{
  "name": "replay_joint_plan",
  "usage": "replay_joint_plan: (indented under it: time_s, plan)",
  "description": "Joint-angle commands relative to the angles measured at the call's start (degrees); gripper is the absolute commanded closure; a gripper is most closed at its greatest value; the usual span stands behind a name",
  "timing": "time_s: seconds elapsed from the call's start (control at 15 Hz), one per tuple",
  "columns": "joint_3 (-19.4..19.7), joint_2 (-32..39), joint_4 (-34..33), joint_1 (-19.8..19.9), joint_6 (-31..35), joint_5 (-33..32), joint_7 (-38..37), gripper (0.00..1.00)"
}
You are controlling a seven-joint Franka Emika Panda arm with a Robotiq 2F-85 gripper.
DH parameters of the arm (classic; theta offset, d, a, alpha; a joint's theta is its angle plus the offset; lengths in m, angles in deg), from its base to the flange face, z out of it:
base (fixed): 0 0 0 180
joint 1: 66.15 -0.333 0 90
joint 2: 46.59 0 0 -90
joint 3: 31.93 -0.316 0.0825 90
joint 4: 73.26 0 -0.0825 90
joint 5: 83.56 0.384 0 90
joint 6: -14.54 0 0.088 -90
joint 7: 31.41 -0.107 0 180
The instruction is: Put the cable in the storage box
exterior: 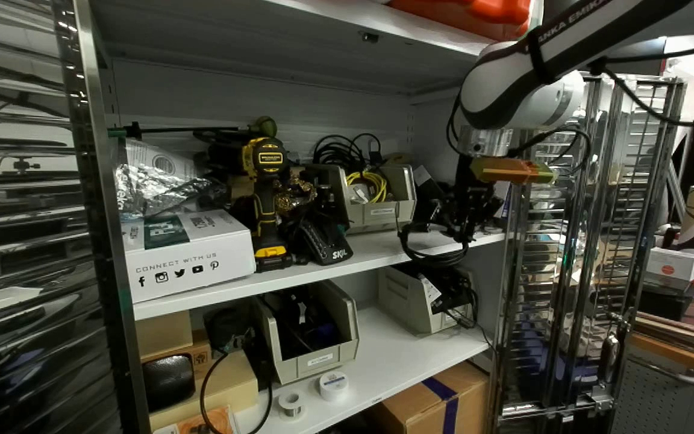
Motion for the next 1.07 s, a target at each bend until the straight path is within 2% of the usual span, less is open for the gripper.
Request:
replay_joint_plan:
  time_s: [0.0, 0.2, 0.4, 0.8, 1.0]
  plan:
    - [-0.65, -8.93, 4.87, 0.03, 4.43, -0.5, -0.02, 0.95]
    - [-1.54, -9.97, 2.51, 0.13, 8.39, -1.94, -0.84, 0.95]
    - [-2.4, -7.37, -0.85, 0.44, 12.62, -5.1, -1.37, 0.95]
    - [-2.91, 5.79, -11.39, -0.5, 27.46, -16.72, -5.57, 0.95]
    - [-2.2, 13.21, -18.42, -1.7, 32.59, -22.61, -9.02, 0.95]
